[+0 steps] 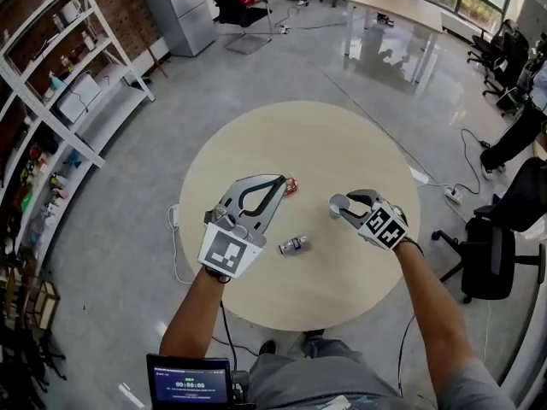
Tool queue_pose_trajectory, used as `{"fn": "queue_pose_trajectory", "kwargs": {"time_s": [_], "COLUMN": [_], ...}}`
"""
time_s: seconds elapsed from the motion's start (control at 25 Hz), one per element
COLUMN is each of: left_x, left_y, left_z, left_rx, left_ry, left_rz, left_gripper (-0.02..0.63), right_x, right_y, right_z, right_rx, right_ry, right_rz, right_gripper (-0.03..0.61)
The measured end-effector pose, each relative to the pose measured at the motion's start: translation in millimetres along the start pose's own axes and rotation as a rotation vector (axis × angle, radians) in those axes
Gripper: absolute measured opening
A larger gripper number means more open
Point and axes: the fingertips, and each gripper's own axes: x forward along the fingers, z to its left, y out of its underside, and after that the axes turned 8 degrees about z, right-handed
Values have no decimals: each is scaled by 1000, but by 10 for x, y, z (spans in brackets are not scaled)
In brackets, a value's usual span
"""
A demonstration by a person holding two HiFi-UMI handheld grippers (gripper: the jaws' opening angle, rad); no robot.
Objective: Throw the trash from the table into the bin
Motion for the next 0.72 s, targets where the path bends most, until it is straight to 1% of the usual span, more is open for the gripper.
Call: {"fn": "queue_pose_trajectory", "kwargs": {"time_s": [0.08,0.2,0.36,0.44,0.48,0.52,0.56,0.64,0.72], "left_x": [95,148,121,97,75,46,14,-46,-97], "left_y": [75,235,418,441,444,445,444,425,372], "left_z": [-37,10,96,88,92,110,138,190,212], "left_rx": [-15,-37,-46,-44,-46,-49,-51,-52,-50], "left_ry": [-7,-14,-23,-28,-30,-34,-36,-38,-38], "left_rz": [19,46,71,81,81,79,76,69,51], "left_gripper": [43,43,43,43,43,43,43,43,43], "right_x": [350,848,1366,1480,1497,1494,1474,1380,1197], "right_y": [267,541,830,956,970,943,885,724,488], "right_z": [23,76,134,128,112,93,77,44,-2], "right_rx": [-5,-52,-141,-189,-208,-215,-212,-199,-186], "right_ry": [-53,-97,-122,-109,-95,-82,-72,-42,12], "right_rz": [57,158,312,369,383,386,380,347,284], "right_gripper": [138,138,138,138,136,70,39,31,31]}}
